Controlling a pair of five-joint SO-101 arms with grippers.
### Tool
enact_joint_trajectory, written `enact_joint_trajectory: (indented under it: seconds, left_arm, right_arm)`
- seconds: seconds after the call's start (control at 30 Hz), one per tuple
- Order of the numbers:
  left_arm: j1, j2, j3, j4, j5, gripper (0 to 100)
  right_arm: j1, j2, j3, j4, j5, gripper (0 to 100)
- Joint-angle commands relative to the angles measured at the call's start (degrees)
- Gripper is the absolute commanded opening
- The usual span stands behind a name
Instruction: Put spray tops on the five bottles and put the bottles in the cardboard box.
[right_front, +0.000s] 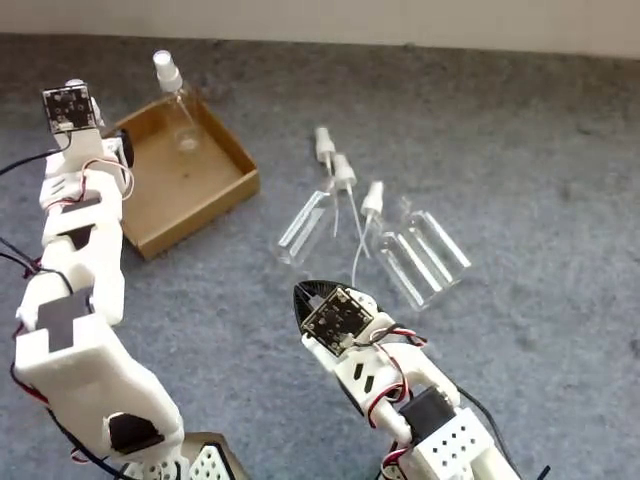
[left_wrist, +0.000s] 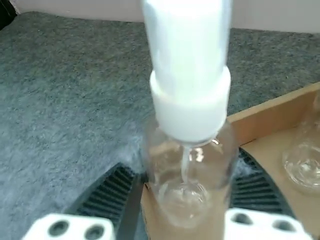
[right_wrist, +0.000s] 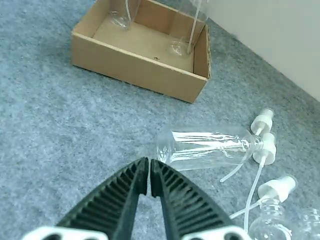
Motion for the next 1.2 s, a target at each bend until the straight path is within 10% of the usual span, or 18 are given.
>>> enact_joint_trajectory:
  seconds: [0.0, 1.17]
  left_arm:
    - [-0.04, 1.89, -6.02, -1.32, -0.35, 11]
    - [-0.48, -0.22, -2.15, -0.88, 7.38, 30]
  right_arm:
    - [0.75, -0.57, 5.58, -1.8, 0.62, 0.5]
    - [0.75, -0.57, 5.58, -1.8, 0.7, 0.5]
